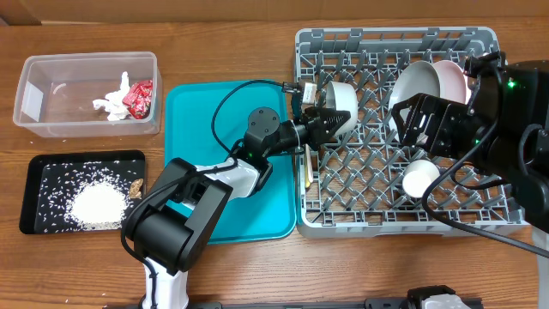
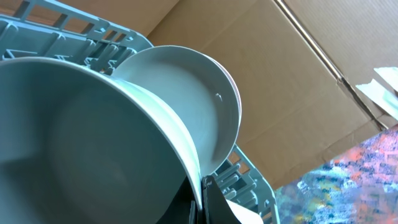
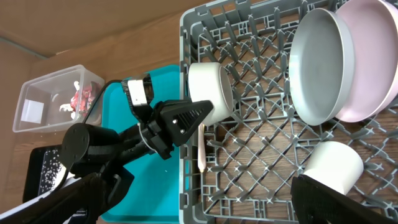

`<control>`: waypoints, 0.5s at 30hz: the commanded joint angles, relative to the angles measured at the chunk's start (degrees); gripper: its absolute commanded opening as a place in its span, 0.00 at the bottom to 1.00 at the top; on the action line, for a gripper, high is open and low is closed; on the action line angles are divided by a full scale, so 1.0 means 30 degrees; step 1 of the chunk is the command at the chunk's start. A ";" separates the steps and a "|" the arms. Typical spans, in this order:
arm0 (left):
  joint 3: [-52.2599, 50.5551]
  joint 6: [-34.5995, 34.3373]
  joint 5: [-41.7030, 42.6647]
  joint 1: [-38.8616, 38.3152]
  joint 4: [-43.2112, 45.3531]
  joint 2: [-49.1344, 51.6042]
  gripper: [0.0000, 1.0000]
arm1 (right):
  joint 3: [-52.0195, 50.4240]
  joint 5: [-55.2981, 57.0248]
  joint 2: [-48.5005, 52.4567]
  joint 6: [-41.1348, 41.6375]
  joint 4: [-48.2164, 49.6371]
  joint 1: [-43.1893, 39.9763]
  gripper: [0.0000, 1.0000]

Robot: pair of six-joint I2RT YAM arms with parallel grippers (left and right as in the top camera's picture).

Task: Sort waste into correct bins and load items into the dishwasher rack
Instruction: 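Lower the white bowl into the rack's front left area and release it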

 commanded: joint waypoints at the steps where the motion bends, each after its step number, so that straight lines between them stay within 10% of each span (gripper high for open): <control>1: 0.0226 0.0874 0.0080 0.0095 -0.0080 0.0299 0.04 | 0.0138 0.0197 -0.0029 -0.0044 0.0117 0.0051 1.00; 15: 0.0219 0.1938 0.2499 0.1763 -0.2215 0.0299 0.08 | 0.0138 0.0204 -0.0029 -0.0044 0.0036 0.0051 1.00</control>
